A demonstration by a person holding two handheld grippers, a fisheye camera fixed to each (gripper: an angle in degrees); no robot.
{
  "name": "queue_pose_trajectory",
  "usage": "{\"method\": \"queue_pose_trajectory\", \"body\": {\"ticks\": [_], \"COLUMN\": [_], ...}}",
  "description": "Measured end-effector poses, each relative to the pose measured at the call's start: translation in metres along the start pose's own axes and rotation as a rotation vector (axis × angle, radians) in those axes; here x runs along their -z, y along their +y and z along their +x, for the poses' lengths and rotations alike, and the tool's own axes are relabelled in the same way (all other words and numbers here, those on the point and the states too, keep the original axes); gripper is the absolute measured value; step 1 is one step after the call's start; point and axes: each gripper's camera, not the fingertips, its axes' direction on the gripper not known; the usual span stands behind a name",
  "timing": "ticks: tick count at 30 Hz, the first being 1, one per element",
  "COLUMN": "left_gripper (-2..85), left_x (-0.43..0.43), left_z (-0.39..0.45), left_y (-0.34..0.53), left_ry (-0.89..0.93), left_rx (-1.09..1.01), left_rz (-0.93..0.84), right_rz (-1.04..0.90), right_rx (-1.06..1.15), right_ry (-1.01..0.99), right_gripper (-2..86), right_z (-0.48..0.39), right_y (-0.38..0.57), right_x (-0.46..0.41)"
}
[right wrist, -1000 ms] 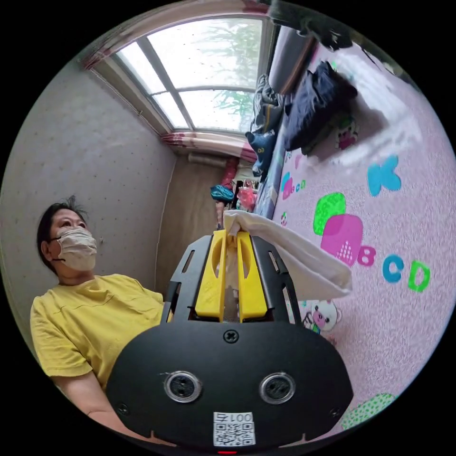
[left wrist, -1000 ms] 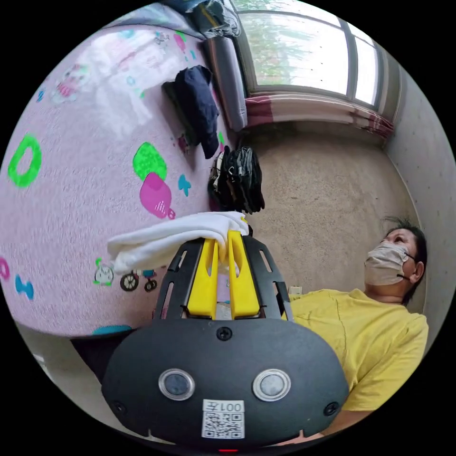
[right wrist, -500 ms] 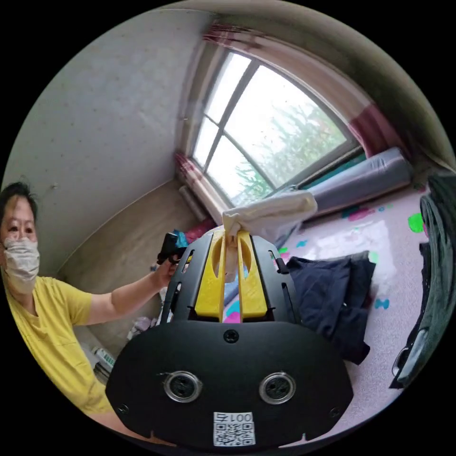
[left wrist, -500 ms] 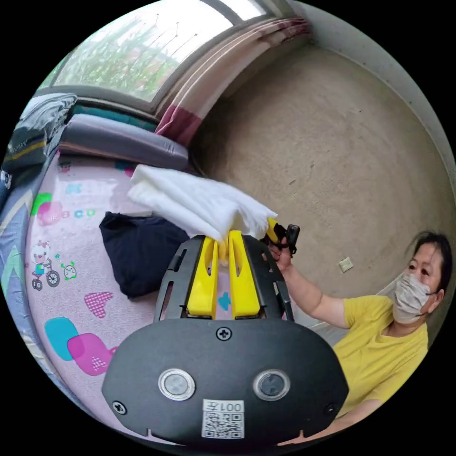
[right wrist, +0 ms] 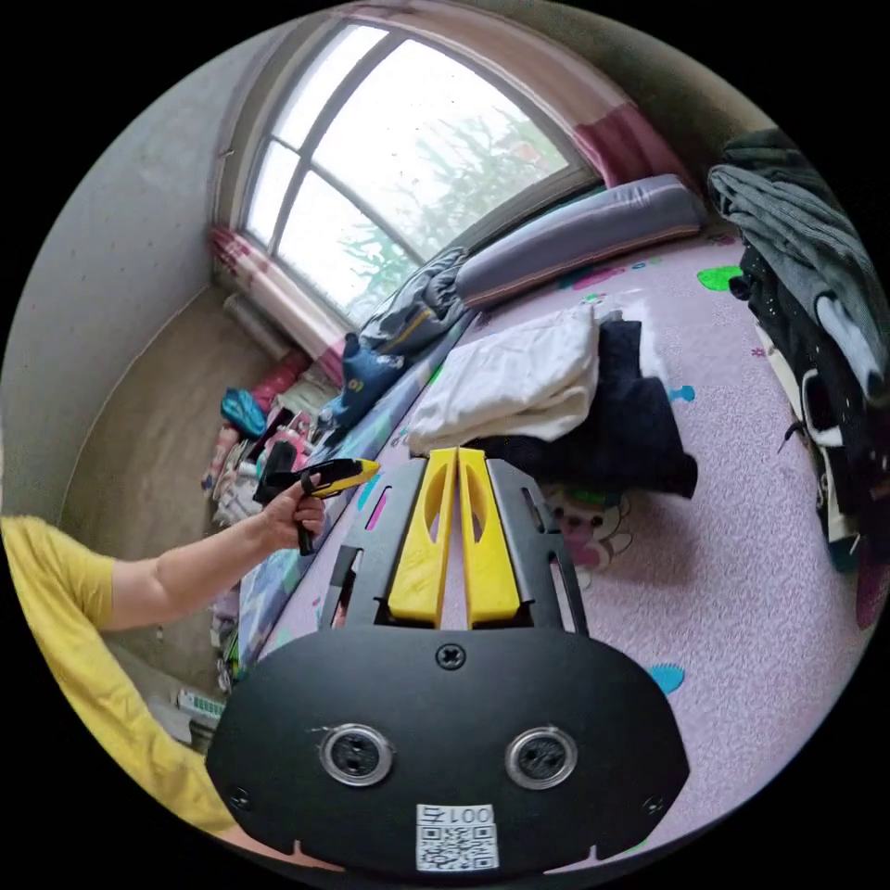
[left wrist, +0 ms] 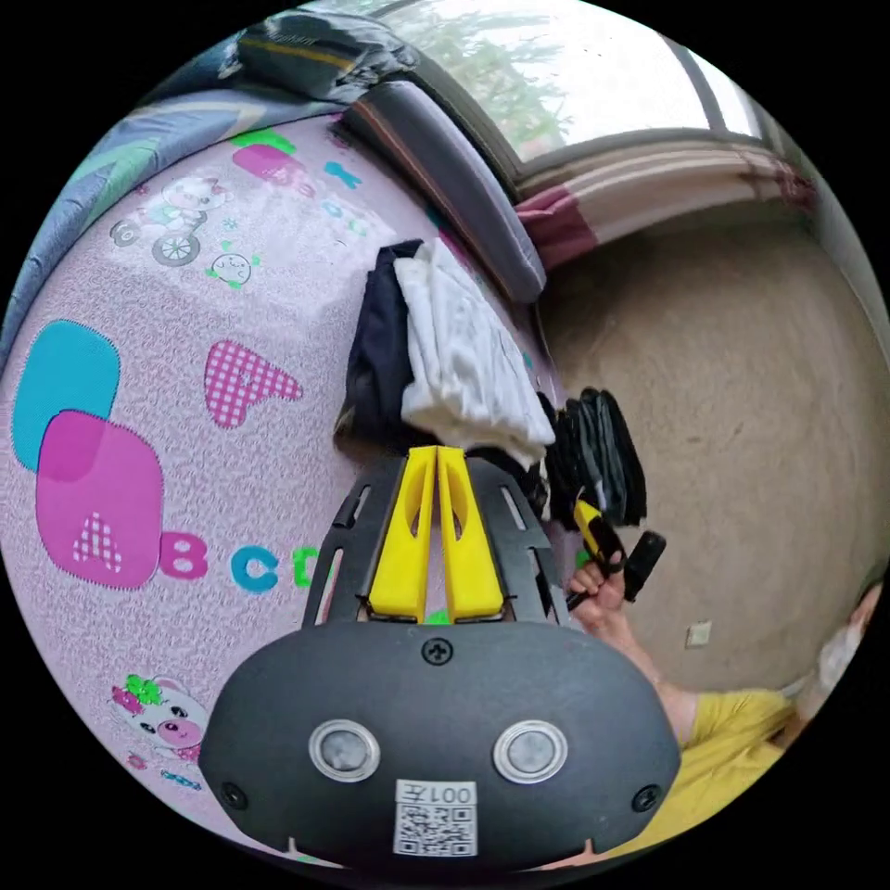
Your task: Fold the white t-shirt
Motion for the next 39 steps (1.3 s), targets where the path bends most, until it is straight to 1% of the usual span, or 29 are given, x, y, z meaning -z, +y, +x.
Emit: {"method": "queue_pose_trajectory", "body": {"ticks": [2,4,6,8,9,11,13,15,17,19,22,26,27,28,29,30,32,35,37,39], "left_gripper": [-1.2,-1.2,-1.2,-1.3,-1.3,-1.3,-1.3,-1.3,-1.3,-1.3,-1.3,-1.3,-1.3,-1.3,-1.3,-1.3,-1.3,-1.5,-1.6,-1.6], "left_x": [-0.007,-0.018,-0.028,-0.039,-0.047,-0.059,-0.075,-0.086,-0.096,-0.106,-0.110,-0.117,-0.120,-0.124,-0.125,-0.127,-0.128,-0.129,-0.133,-0.138], "left_z": [0.003,0.003,0.002,0.003,0.006,0.015,0.033,0.048,0.062,0.074,0.086,0.098,0.103,0.107,0.110,0.114,0.122,0.127,0.124,0.116], "left_y": [0.044,0.108,0.156,0.201,0.229,0.268,0.314,0.343,0.366,0.392,0.418,0.448,0.457,0.465,0.468,0.476,0.486,0.503,0.518,0.529], "left_ry": [-0.044,-0.075,-0.097,-0.138,-0.173,-0.242,-0.317,-0.347,-0.373,-0.409,-0.397,-0.426,-0.435,-0.448,-0.457,-0.476,-0.497,-0.563,-0.610,-0.615], "left_rx": [-0.066,-0.126,-0.139,-0.161,-0.184,-0.239,-0.338,-0.410,-0.461,-0.462,-0.415,-0.403,-0.421,-0.442,-0.452,-0.473,-0.514,-0.574,-0.628,-0.652], "left_rz": [-0.048,-0.112,-0.178,-0.242,-0.292,-0.354,-0.402,-0.415,-0.412,-0.381,-0.296,-0.198,-0.172,-0.150,-0.141,-0.115,-0.068,0.001,0.038,0.048], "right_rz": [-0.052,-0.119,-0.205,-0.333,-0.363,-0.452,-0.503,-0.564,-0.651,-0.688,-0.725,-0.697,-0.691,-0.663,-0.612,-0.581,-0.397,-0.215,-0.182,-0.166], "right_rx": [0.055,0.079,0.097,0.145,0.160,0.211,0.227,0.228,0.255,0.321,0.476,0.637,0.649,0.664,0.675,0.681,0.687,0.672,0.624,0.586], "right_ry": [-0.080,-0.105,-0.077,-0.037,-0.026,0.008,0.001,-0.085,-0.255,-0.267,-0.189,-0.005,0.025,0.101,0.192,0.237,0.373,0.373,0.372,0.388], "right_gripper": [1.0,0.7,0.5,0.5,0.5,0.5,0.5,0.5,0.5,0.5,0.6,0.6,0.6,0.5,0.4,0.4,0.2,0.1,0.0,0.0], "right_z": [-0.020,-0.032,-0.043,-0.058,-0.062,-0.076,-0.084,-0.088,-0.095,-0.106,-0.132,-0.164,-0.167,-0.174,-0.181,-0.184,-0.199,-0.214,-0.220,-0.225], "right_y": [0.044,0.081,0.117,0.160,0.170,0.200,0.216,0.229,0.244,0.254,0.264,0.280,0.283,0.288,0.294,0.297,0.310,0.330,0.342,0.357], "right_x": [0.014,0.023,0.031,0.042,0.045,0.059,0.069,0.076,0.084,0.095,0.122,0.172,0.179,0.193,0.208,0.216,0.249,0.289,0.305,0.318]}}
